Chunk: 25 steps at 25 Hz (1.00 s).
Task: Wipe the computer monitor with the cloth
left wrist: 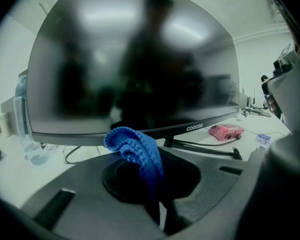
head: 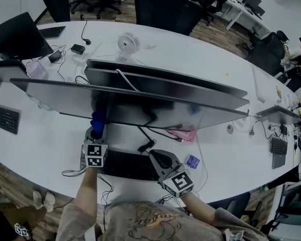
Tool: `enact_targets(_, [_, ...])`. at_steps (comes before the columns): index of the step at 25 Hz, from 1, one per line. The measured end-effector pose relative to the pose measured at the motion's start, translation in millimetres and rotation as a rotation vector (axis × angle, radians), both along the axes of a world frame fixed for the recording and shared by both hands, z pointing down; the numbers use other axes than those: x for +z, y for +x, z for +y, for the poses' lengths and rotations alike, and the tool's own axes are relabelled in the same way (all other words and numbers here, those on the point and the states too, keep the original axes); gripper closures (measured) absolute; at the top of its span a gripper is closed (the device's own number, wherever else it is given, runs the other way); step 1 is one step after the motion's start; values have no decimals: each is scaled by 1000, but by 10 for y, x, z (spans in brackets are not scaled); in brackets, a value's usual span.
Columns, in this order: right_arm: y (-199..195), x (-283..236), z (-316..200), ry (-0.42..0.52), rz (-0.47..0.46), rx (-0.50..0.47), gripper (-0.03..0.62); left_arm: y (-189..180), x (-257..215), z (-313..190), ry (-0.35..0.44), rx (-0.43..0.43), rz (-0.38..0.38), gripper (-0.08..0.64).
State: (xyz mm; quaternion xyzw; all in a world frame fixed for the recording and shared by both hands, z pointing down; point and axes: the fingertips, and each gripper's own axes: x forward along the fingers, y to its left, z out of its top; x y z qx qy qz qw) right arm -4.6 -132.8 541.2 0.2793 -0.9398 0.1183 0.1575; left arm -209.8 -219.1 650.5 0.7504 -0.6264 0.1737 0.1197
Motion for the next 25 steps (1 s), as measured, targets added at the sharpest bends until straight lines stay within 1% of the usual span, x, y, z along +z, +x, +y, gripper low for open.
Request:
enact_targets(4, [204,25,1,3,-7,13,571,268,-8,-15,-7,28,-6,512])
enact_targets(15, [708,0,-9,19,-18,36,571,895,19,-49,-14,58,-5,512])
enact_targets(25, [1231,10,-43,21,-46,98,572,1687,4,-98,-10,134,17,512])
